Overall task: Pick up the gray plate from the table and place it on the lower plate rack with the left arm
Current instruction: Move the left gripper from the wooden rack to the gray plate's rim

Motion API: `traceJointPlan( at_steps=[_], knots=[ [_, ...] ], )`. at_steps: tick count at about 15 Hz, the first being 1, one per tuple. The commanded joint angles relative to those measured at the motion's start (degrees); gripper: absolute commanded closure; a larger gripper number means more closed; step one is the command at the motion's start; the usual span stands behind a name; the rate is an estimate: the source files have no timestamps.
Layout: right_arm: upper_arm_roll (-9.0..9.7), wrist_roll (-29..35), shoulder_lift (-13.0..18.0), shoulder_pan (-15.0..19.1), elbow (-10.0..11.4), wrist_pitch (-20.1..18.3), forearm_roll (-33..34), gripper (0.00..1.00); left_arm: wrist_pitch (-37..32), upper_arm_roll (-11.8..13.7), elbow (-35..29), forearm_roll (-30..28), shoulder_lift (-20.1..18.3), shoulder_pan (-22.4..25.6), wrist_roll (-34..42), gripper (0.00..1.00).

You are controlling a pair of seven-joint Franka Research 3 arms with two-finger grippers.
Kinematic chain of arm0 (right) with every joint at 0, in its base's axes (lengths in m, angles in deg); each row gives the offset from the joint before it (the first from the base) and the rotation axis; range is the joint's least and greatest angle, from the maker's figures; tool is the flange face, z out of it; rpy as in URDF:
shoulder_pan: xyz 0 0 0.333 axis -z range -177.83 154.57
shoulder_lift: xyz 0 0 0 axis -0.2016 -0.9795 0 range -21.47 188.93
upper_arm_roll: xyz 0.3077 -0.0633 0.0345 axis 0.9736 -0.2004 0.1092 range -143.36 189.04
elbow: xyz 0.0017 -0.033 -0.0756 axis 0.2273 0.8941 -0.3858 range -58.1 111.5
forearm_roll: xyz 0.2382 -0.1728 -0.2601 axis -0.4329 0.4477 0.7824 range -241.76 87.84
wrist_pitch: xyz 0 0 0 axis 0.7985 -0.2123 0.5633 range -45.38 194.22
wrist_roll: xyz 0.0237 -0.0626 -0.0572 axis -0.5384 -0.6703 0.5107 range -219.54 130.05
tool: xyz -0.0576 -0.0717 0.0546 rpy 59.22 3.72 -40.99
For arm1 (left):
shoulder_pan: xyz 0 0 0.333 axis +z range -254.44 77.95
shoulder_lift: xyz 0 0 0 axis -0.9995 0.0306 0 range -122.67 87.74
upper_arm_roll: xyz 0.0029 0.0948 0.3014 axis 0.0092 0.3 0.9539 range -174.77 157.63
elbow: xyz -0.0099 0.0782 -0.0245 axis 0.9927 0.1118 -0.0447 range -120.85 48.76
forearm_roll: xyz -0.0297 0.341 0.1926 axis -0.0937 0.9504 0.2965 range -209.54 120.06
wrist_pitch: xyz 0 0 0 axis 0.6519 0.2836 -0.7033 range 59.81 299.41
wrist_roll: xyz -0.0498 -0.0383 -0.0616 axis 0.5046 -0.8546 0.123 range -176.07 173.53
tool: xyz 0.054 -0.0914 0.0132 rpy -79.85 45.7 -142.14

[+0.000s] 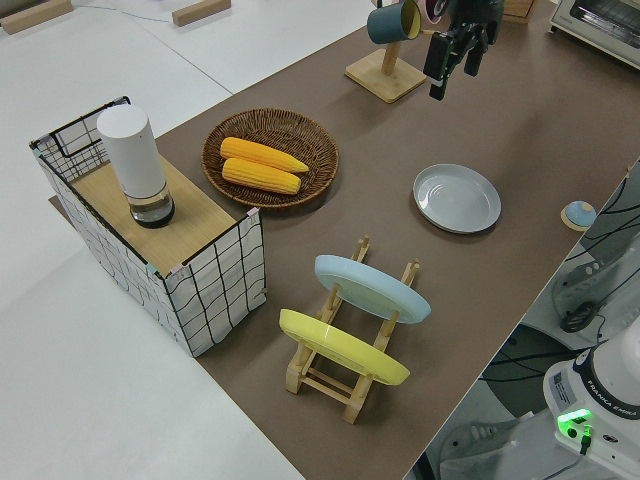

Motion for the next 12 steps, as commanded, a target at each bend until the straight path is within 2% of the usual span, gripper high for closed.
traceJointPlan(
  at_steps=[1,12],
  knots=[
    [1.0,0.75,0.15,1.18,-0.55,-0.9,0.09,0.017,0.97,0.21,-0.68,0.18,1.31,0.34,0.19,0.0],
    [1.09,0.75,0.15,1.18,-0.55,-0.9,0.09,0.017,1.06,0.92,-0.87,0.01,0.88,0.43,0.89,0.0]
  ],
)
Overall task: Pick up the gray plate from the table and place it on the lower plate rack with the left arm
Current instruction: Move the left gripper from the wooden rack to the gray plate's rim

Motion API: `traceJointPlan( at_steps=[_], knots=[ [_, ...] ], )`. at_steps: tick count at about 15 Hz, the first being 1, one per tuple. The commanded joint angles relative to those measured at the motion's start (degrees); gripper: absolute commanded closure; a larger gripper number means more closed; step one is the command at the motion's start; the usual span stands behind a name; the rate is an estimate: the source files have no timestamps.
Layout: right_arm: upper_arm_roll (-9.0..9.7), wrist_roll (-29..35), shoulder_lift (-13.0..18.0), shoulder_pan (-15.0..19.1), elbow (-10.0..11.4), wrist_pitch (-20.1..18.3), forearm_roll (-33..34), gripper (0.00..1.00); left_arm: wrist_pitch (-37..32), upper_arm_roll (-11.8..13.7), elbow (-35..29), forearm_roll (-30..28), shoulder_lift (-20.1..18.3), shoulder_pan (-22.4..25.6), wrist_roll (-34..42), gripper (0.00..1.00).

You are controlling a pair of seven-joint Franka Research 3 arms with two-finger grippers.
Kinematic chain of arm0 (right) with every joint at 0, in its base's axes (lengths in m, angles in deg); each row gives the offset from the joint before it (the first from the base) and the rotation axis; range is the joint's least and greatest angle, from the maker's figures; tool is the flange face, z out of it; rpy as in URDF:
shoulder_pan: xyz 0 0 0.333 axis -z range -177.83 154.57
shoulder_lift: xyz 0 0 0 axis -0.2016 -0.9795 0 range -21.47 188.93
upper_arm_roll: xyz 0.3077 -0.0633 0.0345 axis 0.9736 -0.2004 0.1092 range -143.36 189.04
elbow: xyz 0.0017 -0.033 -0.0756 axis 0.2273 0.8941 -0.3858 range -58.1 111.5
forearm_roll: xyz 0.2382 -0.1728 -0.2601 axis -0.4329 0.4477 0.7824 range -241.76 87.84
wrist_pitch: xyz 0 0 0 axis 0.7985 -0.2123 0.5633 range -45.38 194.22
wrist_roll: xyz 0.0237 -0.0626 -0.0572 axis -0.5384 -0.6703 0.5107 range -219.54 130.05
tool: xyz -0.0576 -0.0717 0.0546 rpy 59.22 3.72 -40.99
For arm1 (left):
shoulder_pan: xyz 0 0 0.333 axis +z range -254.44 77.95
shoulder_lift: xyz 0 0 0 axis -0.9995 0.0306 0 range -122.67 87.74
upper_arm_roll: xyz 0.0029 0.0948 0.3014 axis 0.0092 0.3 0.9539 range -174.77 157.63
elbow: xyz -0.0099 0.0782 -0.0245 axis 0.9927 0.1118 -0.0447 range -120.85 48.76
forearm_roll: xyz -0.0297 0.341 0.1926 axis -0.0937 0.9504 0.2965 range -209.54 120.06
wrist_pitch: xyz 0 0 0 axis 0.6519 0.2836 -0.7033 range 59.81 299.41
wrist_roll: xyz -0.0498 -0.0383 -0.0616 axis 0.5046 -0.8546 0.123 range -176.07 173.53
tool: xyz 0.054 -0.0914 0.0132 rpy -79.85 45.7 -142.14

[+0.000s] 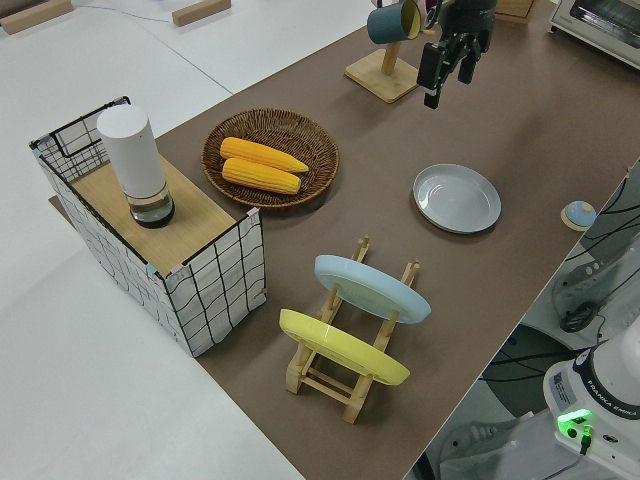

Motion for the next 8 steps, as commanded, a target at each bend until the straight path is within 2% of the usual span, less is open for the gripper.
traceJointPlan(
  at_steps=[1,3,8],
  knots=[
    [1.09,0.75,0.15,1.18,-0.55,-0.9,0.09,0.017,1.21,0.81,-0.54,-0.44,-0.48,0.34,0.8,0.0],
    [1.09,0.75,0.15,1.18,-0.55,-0.9,0.09,0.017,1.56,1.08,-2.02,-0.62,-0.83,0.34,0.8,0.0],
    [1.09,0.75,0.15,1.18,-0.55,-0.9,0.09,0.017,8.23,3.1,-10.89,-3.26,-3.2,0.25,0.8,0.0]
  ],
)
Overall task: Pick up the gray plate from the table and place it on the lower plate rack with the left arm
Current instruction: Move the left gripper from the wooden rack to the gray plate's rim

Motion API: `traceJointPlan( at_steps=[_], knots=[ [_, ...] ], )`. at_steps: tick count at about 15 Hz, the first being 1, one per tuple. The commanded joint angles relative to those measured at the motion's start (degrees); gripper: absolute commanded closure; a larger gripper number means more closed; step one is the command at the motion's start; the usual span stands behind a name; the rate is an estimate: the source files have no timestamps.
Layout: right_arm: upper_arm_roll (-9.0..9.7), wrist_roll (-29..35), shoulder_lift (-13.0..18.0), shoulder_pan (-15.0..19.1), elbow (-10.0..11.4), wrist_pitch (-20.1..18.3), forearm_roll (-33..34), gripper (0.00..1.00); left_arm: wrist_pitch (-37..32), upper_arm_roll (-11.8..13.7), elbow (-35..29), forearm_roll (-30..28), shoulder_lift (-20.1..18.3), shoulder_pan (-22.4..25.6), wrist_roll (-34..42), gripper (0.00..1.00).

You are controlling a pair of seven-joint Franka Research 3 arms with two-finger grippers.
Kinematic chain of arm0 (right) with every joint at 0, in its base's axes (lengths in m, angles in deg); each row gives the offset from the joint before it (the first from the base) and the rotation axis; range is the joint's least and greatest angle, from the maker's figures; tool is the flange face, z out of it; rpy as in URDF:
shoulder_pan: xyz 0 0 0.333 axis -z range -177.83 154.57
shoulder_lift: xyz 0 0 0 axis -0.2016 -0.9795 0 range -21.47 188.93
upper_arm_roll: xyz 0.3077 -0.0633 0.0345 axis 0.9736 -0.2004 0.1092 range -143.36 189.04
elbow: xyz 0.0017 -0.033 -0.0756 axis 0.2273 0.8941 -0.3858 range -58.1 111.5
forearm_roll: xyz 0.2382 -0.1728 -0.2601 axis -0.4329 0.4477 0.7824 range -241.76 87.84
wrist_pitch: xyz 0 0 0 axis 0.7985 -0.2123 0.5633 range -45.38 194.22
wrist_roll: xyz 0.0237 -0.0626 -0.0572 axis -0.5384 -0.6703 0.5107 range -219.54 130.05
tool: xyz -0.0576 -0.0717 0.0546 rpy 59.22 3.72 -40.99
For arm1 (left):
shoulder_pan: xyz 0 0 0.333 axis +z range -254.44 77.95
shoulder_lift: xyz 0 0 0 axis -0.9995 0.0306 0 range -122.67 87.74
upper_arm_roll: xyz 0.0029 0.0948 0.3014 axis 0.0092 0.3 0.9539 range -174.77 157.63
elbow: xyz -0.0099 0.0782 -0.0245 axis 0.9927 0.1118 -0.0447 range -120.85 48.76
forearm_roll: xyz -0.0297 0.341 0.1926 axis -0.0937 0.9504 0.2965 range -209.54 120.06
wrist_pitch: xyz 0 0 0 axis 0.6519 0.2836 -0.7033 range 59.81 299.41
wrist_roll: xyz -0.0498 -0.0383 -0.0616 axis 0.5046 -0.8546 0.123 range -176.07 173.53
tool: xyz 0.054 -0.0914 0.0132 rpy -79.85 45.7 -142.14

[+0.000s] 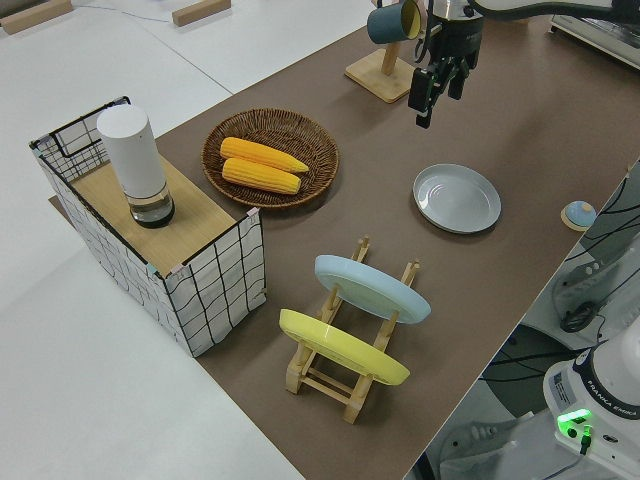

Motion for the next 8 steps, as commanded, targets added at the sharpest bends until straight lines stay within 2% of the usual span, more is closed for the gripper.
traceJointPlan(
  at_steps=[1,8],
  knots=[
    [1.09,0.75,0.15,1.18,-0.55,-0.9,0.09,0.017,6.63,0.78,-9.47,-1.23,-4.4,0.13,0.69,0.0],
    [1.09,0.75,0.15,1.18,-0.55,-0.9,0.09,0.017,16.84,-0.27,-22.23,-1.23,-7.92,-0.75,0.77,0.0]
  ],
)
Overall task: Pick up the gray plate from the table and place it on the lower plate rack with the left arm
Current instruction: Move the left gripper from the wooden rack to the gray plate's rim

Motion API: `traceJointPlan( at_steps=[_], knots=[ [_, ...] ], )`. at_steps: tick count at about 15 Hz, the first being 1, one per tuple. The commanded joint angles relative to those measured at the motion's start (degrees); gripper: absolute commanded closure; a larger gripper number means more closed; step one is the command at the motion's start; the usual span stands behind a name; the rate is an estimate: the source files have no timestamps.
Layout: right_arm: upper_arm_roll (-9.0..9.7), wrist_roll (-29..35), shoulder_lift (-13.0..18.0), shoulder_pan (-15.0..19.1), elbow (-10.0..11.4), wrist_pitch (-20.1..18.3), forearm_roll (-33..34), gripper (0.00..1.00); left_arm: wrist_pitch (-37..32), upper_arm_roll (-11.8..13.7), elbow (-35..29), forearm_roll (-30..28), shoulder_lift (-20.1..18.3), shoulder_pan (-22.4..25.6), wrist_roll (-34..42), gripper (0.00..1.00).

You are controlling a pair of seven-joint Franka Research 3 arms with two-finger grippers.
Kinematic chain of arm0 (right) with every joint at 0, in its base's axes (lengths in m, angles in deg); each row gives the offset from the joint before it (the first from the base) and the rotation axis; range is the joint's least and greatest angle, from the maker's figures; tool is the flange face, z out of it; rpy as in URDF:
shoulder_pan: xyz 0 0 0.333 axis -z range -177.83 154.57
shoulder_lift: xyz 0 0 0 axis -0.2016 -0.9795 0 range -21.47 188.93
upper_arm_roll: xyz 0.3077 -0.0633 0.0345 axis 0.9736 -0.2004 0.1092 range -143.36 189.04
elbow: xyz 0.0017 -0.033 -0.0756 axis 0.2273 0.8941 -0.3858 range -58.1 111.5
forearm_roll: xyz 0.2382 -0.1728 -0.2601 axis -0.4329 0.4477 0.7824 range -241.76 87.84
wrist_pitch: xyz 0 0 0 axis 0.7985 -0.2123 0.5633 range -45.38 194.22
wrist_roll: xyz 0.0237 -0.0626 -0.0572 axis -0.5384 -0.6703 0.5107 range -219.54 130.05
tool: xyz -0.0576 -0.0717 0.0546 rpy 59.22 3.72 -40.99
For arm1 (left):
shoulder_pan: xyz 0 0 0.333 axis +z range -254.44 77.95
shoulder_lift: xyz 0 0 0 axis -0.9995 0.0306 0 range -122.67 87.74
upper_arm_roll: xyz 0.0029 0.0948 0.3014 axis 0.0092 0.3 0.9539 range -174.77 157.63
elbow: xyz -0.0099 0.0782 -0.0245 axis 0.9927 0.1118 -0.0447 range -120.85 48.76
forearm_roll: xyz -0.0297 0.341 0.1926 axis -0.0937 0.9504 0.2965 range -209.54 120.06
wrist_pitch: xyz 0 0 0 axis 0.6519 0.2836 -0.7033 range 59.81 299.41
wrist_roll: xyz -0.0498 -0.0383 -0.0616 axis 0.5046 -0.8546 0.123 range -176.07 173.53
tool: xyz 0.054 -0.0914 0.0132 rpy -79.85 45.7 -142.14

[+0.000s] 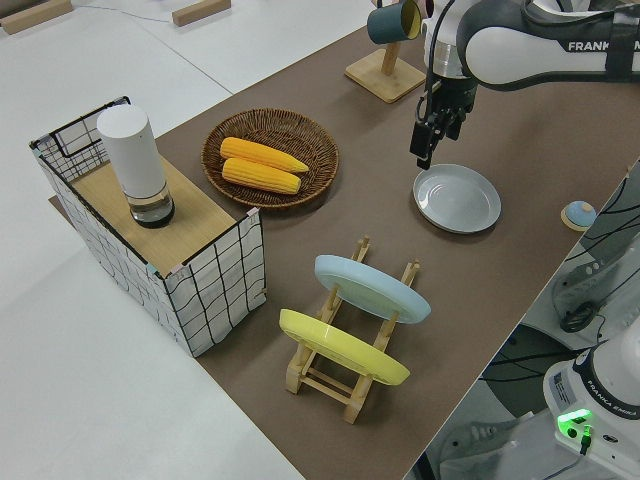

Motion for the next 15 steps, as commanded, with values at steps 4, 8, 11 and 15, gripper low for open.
traceJointPlan(
  at_steps=[4,8,11,15],
  knots=[
    [1.09,0.75,0.15,1.18,-0.55,-0.9,0.09,0.017,15.18,-1.21,-17.72,-0.62,-6.83,-2.66,0.02,0.0],
    [1.09,0.75,0.07,1.18,-0.55,-0.81,0.09,0.017,21.35,-2.18,-22.67,-0.62,-6.58,-3.45,-0.07,0.0],
    [1.09,0.75,0.15,1.18,-0.55,-0.9,0.09,0.017,22.85,-2.18,-23.29,-0.62,-6.05,-3.89,-0.25,0.0],
    [1.09,0.75,0.15,1.18,-0.55,-0.9,0.09,0.017,26.01,-2.35,-24.34,-0.71,-4.39,-3.98,-0.51,0.0]
  ],
)
